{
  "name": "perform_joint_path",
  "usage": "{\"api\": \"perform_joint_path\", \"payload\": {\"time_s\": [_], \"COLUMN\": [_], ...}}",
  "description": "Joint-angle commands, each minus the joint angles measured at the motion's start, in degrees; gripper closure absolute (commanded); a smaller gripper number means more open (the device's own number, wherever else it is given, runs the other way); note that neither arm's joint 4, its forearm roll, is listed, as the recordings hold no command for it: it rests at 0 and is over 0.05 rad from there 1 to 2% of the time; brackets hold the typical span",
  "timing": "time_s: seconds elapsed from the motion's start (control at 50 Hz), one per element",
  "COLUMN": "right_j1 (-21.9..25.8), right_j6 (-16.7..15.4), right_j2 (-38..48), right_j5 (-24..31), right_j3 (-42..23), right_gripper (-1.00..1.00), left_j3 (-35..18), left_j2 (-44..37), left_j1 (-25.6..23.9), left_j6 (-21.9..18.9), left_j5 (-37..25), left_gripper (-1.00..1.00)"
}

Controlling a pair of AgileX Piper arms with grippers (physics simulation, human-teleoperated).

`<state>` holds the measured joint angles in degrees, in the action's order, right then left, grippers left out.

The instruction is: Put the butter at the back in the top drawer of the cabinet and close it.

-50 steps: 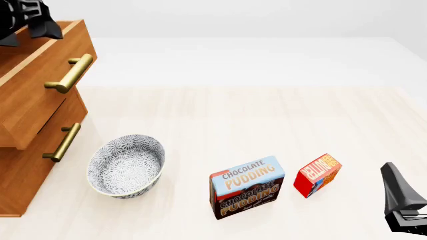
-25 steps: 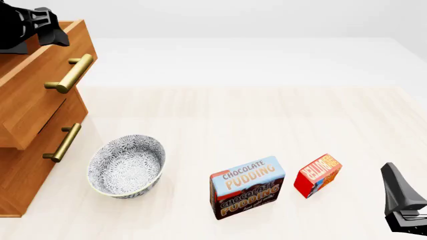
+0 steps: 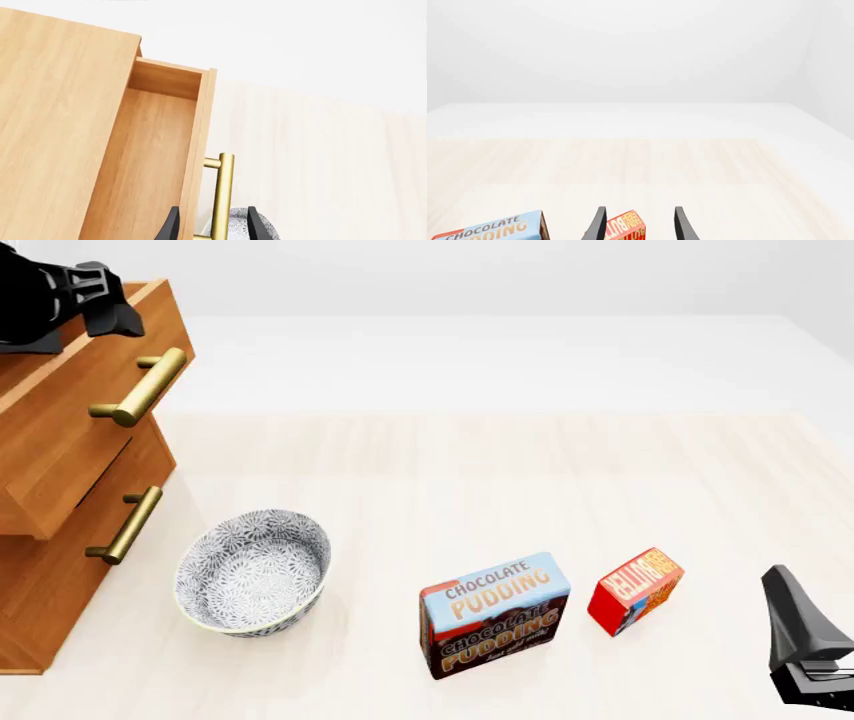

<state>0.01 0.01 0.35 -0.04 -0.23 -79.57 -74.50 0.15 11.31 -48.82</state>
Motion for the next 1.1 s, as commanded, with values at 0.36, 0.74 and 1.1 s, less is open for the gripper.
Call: {"api": "perform_joint_path", "payload": {"time_s": [0.36,0.74,1.1], "right_j1": [0.0,0.0,0.0], "right_j6": [0.0,0.0,0.0], "right_j2": [0.0,0.0,0.0], "right_j5": [0.0,0.0,0.0], "right_j3": [0.0,0.0,0.0], "right_gripper": [-1.00,-1.00,-1.00], "left_j3": [1.7,1.2,1.0], "left_j2": [-0.4,1.1,1.3], "left_j1": [-0.2,0.6,1.0], "left_j6": [1.3,1.3,1.4], "left_j5": [1.5,0.9,0.9], "left_gripper": [-1.00,-1.00,-1.00]}}
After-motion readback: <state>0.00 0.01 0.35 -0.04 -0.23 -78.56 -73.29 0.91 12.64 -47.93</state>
